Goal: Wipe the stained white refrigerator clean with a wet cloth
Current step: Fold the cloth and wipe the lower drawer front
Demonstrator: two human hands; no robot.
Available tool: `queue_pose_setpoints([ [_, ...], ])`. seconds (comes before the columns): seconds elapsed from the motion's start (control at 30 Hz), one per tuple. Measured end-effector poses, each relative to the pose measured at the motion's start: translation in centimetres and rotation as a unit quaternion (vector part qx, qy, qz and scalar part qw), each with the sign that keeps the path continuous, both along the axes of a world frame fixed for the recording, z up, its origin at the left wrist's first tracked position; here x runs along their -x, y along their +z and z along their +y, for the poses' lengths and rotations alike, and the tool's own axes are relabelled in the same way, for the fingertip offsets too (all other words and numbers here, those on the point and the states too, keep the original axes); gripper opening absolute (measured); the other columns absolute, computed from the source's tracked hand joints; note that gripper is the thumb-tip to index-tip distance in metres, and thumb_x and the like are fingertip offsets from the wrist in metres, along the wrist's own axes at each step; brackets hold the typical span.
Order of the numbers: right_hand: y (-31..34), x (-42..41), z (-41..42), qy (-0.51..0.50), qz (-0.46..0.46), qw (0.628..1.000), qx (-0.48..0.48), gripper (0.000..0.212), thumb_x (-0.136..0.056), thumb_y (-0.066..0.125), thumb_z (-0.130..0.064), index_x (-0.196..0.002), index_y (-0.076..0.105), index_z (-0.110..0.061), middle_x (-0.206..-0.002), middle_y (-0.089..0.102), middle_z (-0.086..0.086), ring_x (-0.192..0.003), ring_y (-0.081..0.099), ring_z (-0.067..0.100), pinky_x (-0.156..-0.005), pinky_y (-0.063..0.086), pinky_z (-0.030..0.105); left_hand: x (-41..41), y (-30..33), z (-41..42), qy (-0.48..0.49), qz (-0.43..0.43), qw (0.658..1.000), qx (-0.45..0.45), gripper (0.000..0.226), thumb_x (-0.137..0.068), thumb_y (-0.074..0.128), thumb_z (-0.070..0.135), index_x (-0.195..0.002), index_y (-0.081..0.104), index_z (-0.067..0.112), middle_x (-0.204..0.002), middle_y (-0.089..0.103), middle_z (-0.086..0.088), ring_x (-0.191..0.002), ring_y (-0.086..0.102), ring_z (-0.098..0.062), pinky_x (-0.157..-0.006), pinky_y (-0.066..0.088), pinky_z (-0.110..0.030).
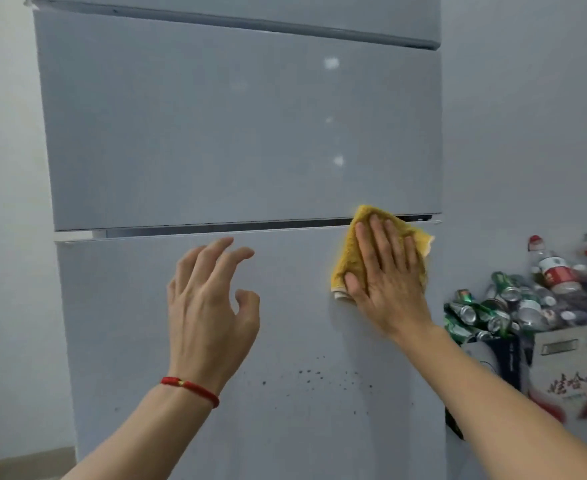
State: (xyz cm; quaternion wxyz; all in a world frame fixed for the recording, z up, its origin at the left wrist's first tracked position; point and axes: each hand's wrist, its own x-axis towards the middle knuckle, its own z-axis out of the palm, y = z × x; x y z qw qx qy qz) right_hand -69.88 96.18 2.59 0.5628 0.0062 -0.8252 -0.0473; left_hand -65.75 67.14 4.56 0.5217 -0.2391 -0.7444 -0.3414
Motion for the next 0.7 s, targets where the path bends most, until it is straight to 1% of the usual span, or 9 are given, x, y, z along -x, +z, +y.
queue_pose_setpoints([
  [0.1,-1.0,-0.4,3.0,0.016,-0.016,0.986,0.164,0.078,-0.102,0.015,-0.06,-0.164,-0.014,-0.023,-0.172,-0.022,0.001,-0.158,-0.019,0.022,-0.127,-0.009,0.053,-0.8,-0.1,2.2,-0.05,-0.025,0.996,-0.07,0.044,-0.08,0.056,0.006,-0.119,0.067,0.022,-0.134,0.06,0.006,-0.131,0.042,-0.018,-0.107,0.037,-0.037],
  [0.17,-1.1,0.1,1.7,0.022,0.009,0.952,0.306,0.078,-0.101,0.012,-0.06,-0.162,-0.019,-0.023,-0.17,-0.025,0.005,-0.158,-0.021,0.024,-0.125,-0.015,0.049,-1.1,-0.3,3.3,-0.064,-0.042,0.993,-0.088,0.046,-0.081,0.061,-0.001,-0.12,0.067,0.022,-0.133,0.06,0.007,-0.131,0.041,-0.016,-0.108,0.036,-0.034],
  [0.27,2.0,1.2,-3.3,0.011,0.064,0.801,0.595,0.077,-0.105,0.018,-0.056,-0.161,-0.022,-0.02,-0.169,-0.024,0.014,-0.158,-0.018,0.031,-0.123,-0.015,0.051,-0.9,-0.1,4.3,-0.076,-0.047,0.992,-0.085,0.049,-0.079,0.063,-0.005,-0.121,0.066,0.02,-0.128,0.06,0.007,-0.126,0.041,-0.016,-0.105,0.037,-0.033],
  [0.3,2.9,1.2,-5.1,0.007,0.063,0.79,0.61,0.076,-0.106,0.019,-0.054,-0.16,-0.023,-0.02,-0.169,-0.024,0.015,-0.158,-0.019,0.032,-0.124,-0.014,0.052,-0.7,0.2,4.9,-0.078,-0.045,0.993,-0.076,0.05,-0.078,0.062,-0.006,-0.121,0.066,0.019,-0.126,0.06,0.007,-0.124,0.041,-0.016,-0.103,0.038,-0.033],
  [0.37,2.0,1.2,-8.3,0.009,0.045,0.886,0.462,0.074,-0.105,0.013,-0.055,-0.159,-0.024,-0.021,-0.169,-0.024,0.014,-0.157,-0.022,0.031,-0.125,-0.015,0.053,-0.3,0.9,6.0,-0.079,-0.036,0.995,-0.053,0.05,-0.077,0.062,-0.007,-0.122,0.065,0.016,-0.123,0.061,0.005,-0.121,0.042,-0.016,-0.101,0.037,-0.03],
  [0.43,-0.3,0.1,-9.1,0.057,0.007,0.981,0.184,0.074,-0.103,0.015,-0.056,-0.163,-0.015,-0.023,-0.171,-0.022,0.011,-0.158,-0.021,0.028,-0.125,-0.016,0.051,-0.2,1.3,6.8,-0.075,-0.023,0.996,-0.038,0.05,-0.078,0.062,-0.005,-0.124,0.064,0.014,-0.125,0.061,0.002,-0.121,0.043,-0.018,-0.101,0.036,-0.029],
  [0.5,-0.7,-0.4,-4.8,0.098,-0.019,0.995,0.019,0.077,-0.102,0.029,-0.057,-0.166,0.002,-0.025,-0.173,-0.012,0.008,-0.16,-0.013,0.027,-0.127,-0.009,0.05,-0.2,1.2,6.9,-0.074,-0.012,0.997,-0.012,0.052,-0.076,0.062,-0.005,-0.126,0.063,0.012,-0.128,0.06,0.0,-0.123,0.043,-0.019,-0.101,0.038,-0.032],
  [0.57,-0.4,-0.4,0.2,0.061,-0.007,0.997,0.054,0.079,-0.1,0.03,-0.059,-0.166,0.002,-0.028,-0.173,-0.013,0.007,-0.16,-0.013,0.027,-0.128,-0.008,0.051,0.0,0.8,6.2,-0.068,0.005,0.998,-0.006,0.053,-0.076,0.062,-0.007,-0.125,0.063,0.013,-0.128,0.06,0.001,-0.122,0.044,-0.019,-0.102,0.037,-0.027],
  [0.7,0.9,-0.2,3.2,0.009,0.017,0.923,0.383,0.084,-0.092,0.012,-0.067,-0.163,-0.016,-0.031,-0.172,-0.02,0.008,-0.159,-0.014,0.032,-0.127,-0.005,0.055,0.4,-0.8,4.3,-0.074,-0.008,0.991,-0.11,0.047,-0.079,0.058,-0.013,-0.115,0.07,0.013,-0.119,0.063,0.005,-0.116,0.05,-0.017,-0.096,0.033,-0.005],
])
